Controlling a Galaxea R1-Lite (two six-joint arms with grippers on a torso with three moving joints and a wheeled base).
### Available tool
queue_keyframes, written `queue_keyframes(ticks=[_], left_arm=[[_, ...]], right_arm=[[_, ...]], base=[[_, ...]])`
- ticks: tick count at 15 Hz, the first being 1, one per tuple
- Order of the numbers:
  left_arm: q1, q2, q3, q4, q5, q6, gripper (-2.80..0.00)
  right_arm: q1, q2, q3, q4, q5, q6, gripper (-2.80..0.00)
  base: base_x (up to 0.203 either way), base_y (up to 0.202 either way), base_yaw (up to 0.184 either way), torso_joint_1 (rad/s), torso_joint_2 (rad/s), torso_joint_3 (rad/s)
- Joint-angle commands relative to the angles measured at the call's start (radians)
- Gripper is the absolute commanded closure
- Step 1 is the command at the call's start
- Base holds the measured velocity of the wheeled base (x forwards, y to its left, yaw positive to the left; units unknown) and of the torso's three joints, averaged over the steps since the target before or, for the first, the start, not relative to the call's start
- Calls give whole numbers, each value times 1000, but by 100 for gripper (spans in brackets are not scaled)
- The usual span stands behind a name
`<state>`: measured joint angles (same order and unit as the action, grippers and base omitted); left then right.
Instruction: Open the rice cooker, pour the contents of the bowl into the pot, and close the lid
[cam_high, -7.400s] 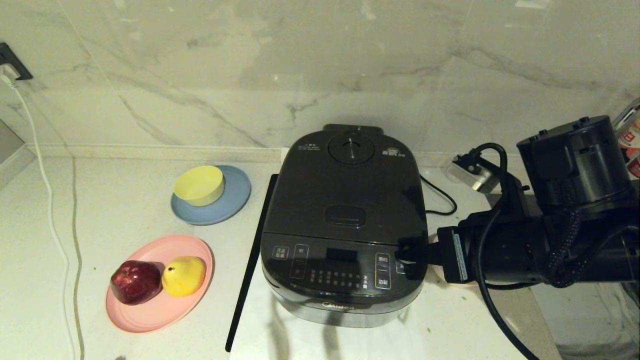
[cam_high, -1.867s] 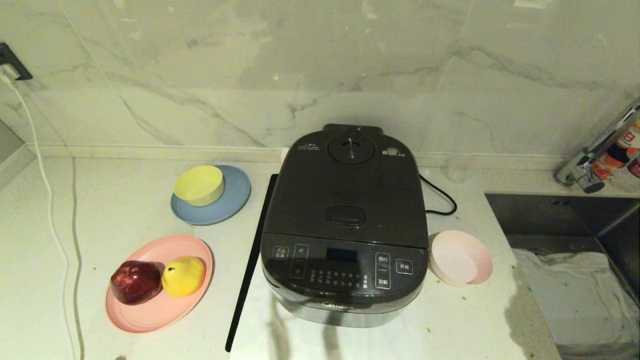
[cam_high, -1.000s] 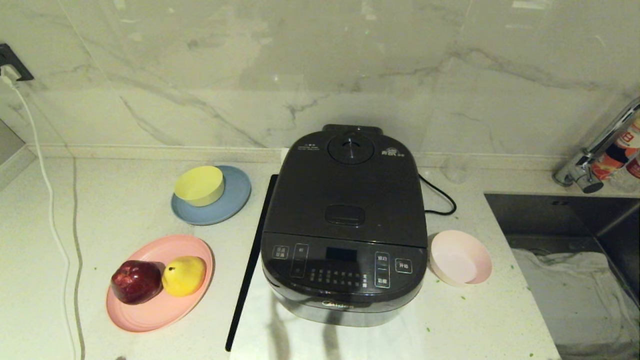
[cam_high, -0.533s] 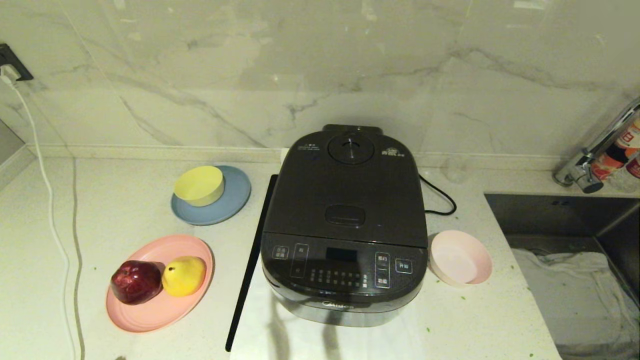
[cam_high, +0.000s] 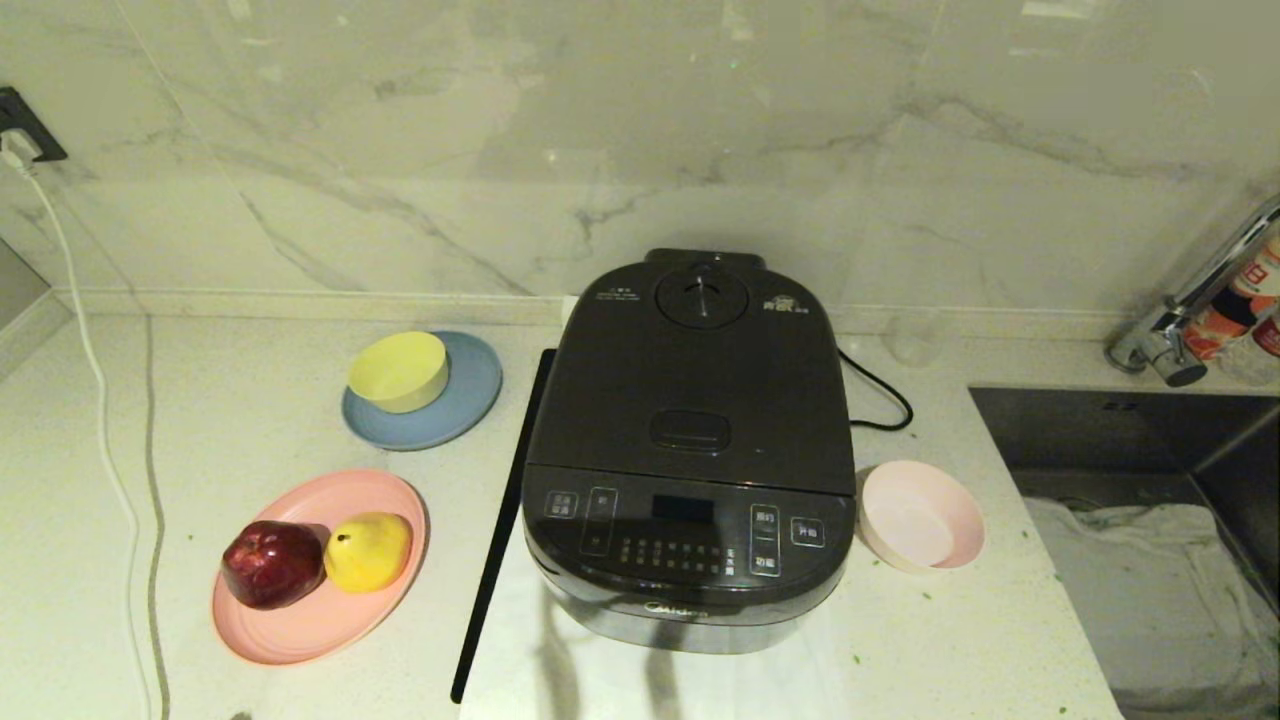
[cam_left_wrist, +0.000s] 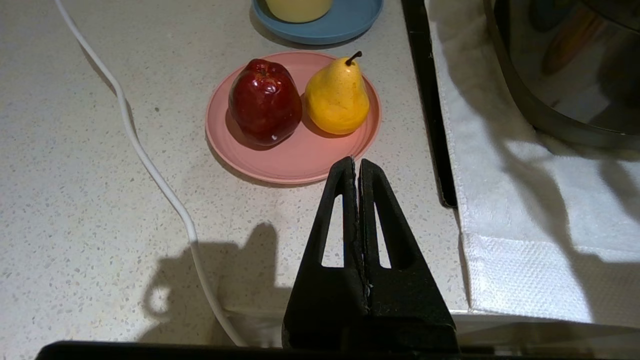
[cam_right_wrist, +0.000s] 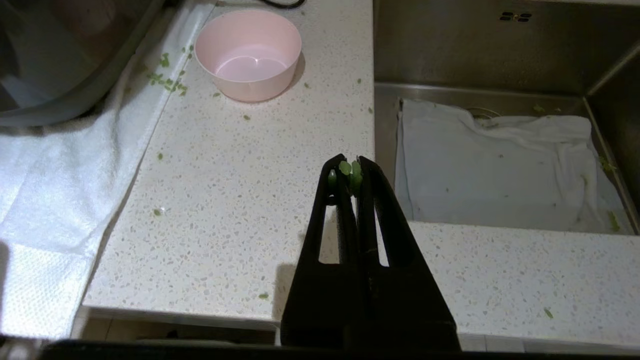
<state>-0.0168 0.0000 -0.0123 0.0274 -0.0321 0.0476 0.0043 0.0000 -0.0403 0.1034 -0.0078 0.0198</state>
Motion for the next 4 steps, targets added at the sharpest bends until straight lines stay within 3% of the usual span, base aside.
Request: queue_keyframes(ticks=[1,4], left_arm=[[0,-3,0,0,0,0,0],[0,-3,0,2,0,0,0]], right_arm=[[0,3,-11,29,0,-1,0],[0,3,-10,29,0,0,0]], base=[[0,0,0,0,0,0],[0,0,0,0,0,0]])
